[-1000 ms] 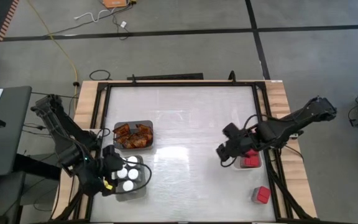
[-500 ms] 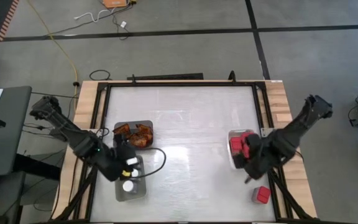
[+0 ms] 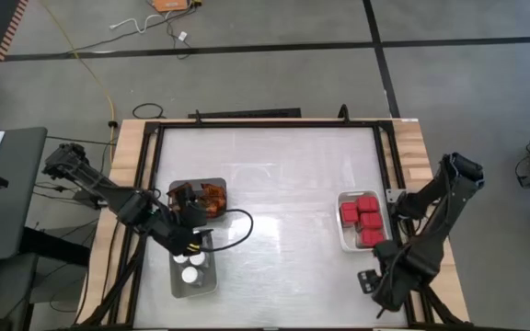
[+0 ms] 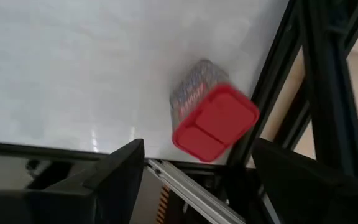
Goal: Sort spices by type
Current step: Put the red spice can into the white bin, then return to Home Position
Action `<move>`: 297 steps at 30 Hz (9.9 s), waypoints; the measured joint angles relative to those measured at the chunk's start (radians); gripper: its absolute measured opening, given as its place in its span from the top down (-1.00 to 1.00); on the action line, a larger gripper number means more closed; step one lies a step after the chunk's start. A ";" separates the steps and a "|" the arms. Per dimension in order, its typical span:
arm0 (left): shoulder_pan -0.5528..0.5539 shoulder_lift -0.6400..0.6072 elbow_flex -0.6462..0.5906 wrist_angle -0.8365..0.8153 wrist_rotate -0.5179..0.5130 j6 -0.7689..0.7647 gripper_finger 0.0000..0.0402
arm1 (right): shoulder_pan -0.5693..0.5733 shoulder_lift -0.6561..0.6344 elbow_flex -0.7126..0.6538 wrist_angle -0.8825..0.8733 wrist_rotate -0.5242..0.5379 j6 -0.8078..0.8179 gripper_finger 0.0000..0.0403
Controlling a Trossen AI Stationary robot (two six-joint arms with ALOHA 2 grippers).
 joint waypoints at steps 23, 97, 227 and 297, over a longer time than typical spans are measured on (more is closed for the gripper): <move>0.051 0.000 0.000 0.008 0.052 0.023 -0.52 | 0.047 0.031 -0.038 0.103 -0.055 0.234 -0.63; 0.051 0.000 0.000 0.011 0.084 -0.078 -0.52 | -0.430 0.014 -0.089 0.467 0.138 -1.478 -0.63; 0.051 0.000 0.000 0.008 0.066 0.094 -0.52 | -0.278 -0.066 -0.129 -0.059 0.400 -0.162 -0.20; 0.051 0.000 0.000 0.003 0.124 0.184 -0.52 | -0.234 -0.102 -0.062 -0.145 0.397 -0.524 -0.75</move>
